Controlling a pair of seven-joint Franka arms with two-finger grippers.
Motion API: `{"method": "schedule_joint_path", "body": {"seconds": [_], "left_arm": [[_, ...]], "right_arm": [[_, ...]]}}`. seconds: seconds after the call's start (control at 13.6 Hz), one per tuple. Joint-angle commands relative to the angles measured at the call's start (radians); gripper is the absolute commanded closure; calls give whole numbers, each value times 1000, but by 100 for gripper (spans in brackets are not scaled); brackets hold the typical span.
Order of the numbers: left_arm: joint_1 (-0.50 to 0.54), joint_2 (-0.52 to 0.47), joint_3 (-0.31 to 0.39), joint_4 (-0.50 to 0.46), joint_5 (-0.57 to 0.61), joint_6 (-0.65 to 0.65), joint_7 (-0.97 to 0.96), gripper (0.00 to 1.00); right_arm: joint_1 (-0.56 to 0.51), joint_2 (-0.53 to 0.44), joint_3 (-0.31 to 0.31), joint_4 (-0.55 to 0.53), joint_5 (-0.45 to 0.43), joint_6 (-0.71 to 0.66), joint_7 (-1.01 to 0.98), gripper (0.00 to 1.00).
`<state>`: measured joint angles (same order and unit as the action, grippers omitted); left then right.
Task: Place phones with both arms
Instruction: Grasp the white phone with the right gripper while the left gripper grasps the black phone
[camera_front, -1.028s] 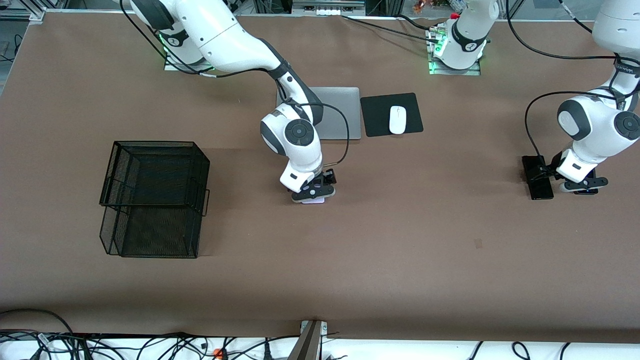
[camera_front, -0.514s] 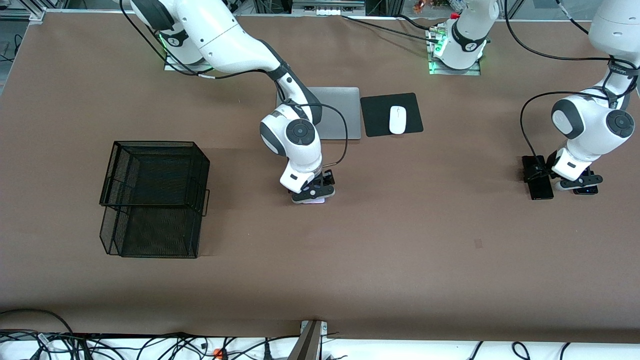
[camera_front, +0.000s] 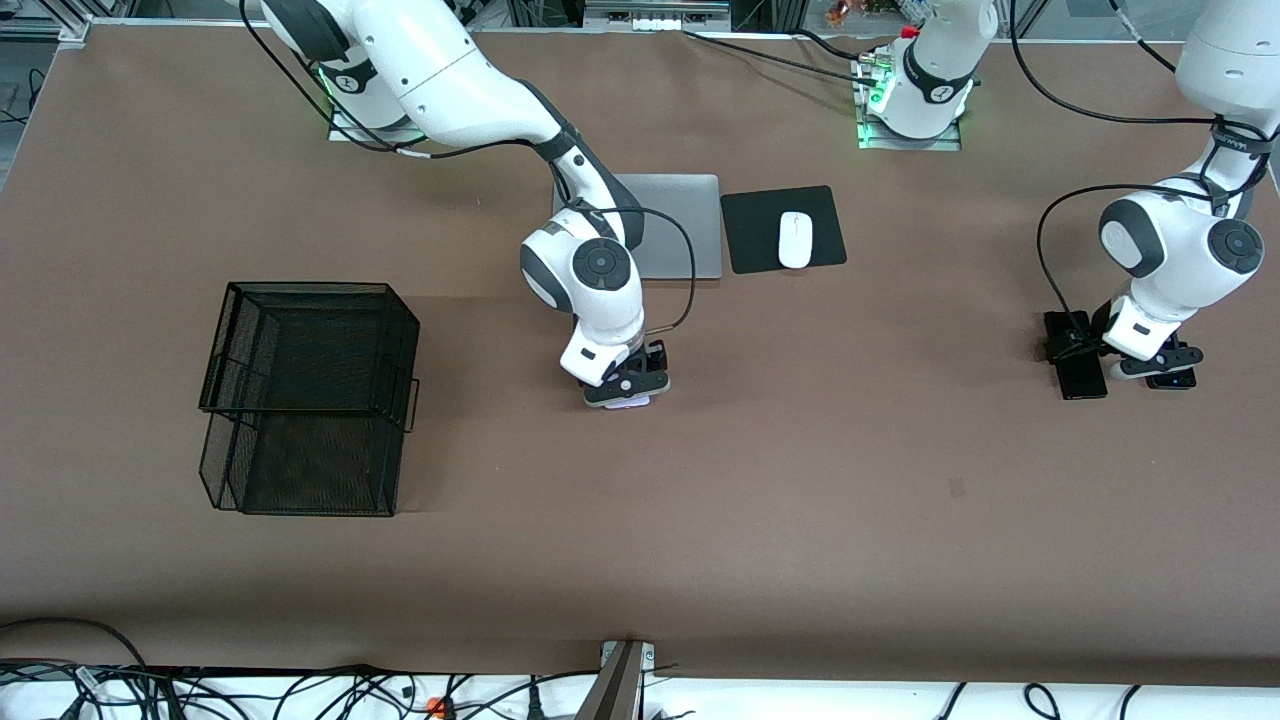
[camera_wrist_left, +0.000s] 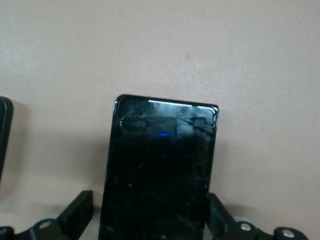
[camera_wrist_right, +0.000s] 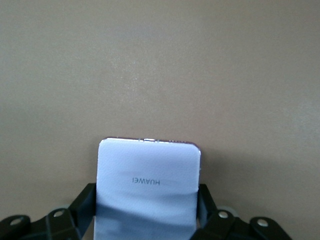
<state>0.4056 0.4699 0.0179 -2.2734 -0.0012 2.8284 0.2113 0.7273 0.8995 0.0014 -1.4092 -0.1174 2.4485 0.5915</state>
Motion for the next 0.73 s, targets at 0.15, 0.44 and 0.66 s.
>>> {"method": "schedule_joint_path", "body": {"seconds": [0.15,0.44,0.66], "left_arm": [[13,35,-29,5,-23,28,-49,62],[7,35,-30,12,-23,22,-72,100],[-11,13,-35,53,-22,-51,-90,100]], "right_arm": [[-9,-57,-29,7,-7,-64,8,100],[-98,-308,-168,4,-4,-360,-83,100],[-236,-445,-218,3,80,-584,-331,100]]}}
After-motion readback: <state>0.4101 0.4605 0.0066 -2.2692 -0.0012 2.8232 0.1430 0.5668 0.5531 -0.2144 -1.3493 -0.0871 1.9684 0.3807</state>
